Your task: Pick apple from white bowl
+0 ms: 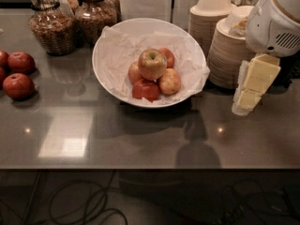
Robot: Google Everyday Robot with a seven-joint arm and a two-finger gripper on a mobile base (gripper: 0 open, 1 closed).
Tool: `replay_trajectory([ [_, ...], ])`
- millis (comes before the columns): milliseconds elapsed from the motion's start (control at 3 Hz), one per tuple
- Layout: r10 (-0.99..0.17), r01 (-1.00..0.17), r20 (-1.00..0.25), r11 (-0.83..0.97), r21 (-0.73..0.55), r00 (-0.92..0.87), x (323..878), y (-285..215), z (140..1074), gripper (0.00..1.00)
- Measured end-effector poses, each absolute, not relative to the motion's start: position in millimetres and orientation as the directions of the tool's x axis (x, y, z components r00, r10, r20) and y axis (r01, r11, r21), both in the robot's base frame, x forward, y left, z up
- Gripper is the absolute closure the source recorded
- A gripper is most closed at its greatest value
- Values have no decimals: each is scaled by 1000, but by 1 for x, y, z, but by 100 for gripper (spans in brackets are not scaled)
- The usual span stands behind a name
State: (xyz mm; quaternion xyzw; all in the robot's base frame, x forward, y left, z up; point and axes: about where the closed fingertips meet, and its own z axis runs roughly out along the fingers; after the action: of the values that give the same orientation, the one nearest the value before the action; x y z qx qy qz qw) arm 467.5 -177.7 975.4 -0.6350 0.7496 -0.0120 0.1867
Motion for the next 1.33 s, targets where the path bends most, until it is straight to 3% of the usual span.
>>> replay_trajectory([
  [333,-927,-949,-360,203,-242,-106,482,-150,967,0],
  [1000,-762,-963,-646,136,-234,50,519,-69,978,0],
  [1333,-697,-959,-709,115,-258,108,529,-49,978,0],
])
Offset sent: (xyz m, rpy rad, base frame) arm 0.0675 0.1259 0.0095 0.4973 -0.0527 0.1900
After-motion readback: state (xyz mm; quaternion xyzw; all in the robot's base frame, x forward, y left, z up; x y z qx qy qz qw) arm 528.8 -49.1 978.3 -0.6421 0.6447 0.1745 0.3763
